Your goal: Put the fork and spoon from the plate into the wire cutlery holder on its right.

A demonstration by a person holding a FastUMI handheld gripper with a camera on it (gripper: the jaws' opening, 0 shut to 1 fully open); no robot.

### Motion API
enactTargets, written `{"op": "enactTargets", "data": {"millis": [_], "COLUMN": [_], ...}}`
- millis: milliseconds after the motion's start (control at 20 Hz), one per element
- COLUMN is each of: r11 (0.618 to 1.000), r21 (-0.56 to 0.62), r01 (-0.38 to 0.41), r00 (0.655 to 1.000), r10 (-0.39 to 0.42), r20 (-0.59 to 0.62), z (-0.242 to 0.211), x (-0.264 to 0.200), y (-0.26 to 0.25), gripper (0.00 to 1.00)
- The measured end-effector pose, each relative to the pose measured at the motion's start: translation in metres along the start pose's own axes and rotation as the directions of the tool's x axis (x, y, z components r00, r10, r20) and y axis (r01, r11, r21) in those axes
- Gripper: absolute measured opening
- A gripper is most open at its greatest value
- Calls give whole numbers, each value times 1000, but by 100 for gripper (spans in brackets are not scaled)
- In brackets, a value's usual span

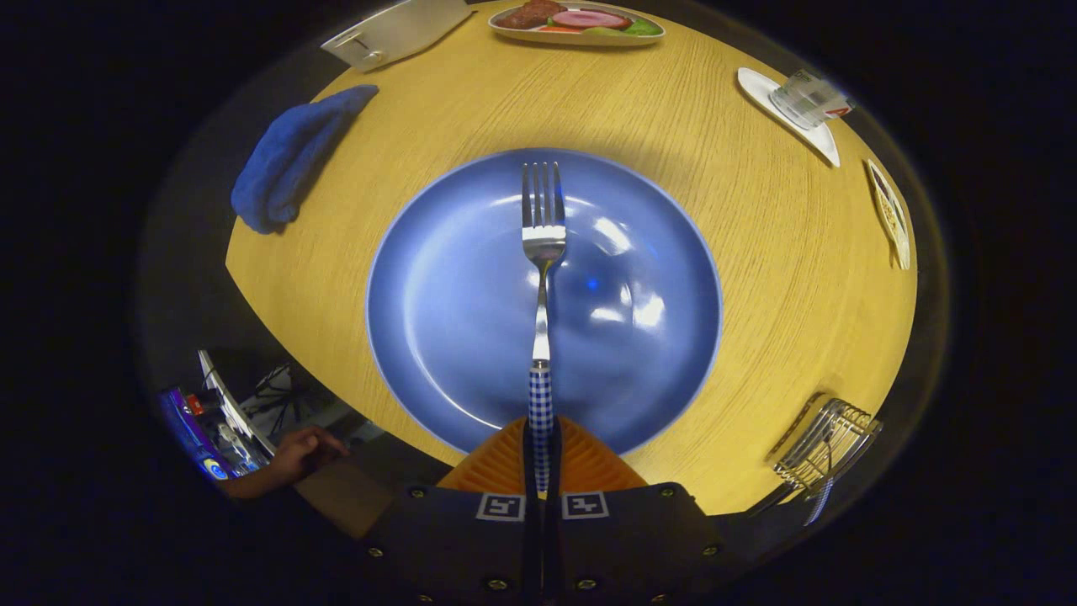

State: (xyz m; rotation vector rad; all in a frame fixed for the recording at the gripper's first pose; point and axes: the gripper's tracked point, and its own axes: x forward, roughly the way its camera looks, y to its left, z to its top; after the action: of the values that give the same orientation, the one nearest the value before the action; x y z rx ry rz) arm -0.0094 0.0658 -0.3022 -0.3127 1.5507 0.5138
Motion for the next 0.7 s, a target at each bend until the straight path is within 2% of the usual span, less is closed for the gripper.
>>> {"op": "enactTargets", "data": {"millis": [250, 500, 700], "r11": [996, 998, 991], "r21": [-67, -33, -7], "r01": [51, 61, 136], "r00": [998, 997, 986], "r10": [-53, -62, -136], "r20": [-33, -38, -92], "z": [-32, -73, -127], "x": [-38, -77, -115], "y": [-38, -73, -119], "gripper": [2, 2, 2]}}
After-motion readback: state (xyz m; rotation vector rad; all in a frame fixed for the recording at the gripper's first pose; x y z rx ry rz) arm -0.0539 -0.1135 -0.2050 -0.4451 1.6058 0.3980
